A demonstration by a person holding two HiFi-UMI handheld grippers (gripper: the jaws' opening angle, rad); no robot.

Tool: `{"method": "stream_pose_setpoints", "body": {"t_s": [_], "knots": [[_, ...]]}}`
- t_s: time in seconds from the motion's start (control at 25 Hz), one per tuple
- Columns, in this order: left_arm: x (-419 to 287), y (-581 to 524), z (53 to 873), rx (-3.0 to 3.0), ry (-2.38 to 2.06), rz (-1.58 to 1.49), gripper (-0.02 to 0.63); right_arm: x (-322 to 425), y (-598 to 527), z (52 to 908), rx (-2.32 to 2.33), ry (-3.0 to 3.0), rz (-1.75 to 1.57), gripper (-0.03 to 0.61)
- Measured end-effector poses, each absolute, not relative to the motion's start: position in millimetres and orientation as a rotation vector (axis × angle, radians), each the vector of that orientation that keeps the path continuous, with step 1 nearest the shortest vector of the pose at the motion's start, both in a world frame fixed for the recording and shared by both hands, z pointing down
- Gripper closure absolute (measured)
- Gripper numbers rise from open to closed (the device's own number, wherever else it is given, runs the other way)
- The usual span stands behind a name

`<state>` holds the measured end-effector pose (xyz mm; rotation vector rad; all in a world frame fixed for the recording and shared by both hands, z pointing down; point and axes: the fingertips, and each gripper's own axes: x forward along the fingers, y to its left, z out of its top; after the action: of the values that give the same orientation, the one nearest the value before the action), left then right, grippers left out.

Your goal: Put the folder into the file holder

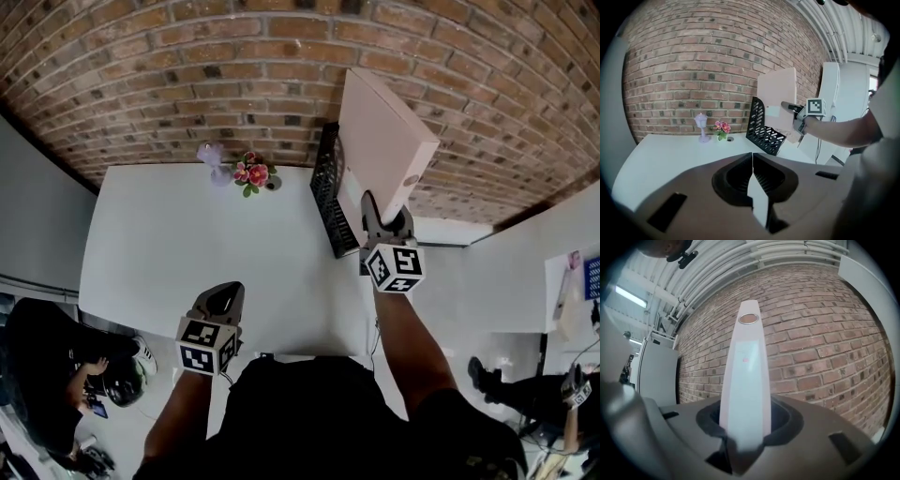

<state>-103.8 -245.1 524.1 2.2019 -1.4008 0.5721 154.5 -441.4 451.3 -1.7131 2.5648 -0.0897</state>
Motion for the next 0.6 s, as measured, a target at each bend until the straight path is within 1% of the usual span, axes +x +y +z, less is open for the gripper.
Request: {"method": "stream_pose_setpoints", "body": {"t_s": [0.24,0.6], "knots": [[-106.9,-245.4,525.0,2.170,-1.428,0.597,0.607,156.3,-448.4,455.1,-1.675,2.515,-0.036,0.411],[-108.0,-240.7,530.7,2.149,-1.433,0.627,0.607,143.0,-450.2,501.7,-1.642,2.604,-0.075,0.405]]}}
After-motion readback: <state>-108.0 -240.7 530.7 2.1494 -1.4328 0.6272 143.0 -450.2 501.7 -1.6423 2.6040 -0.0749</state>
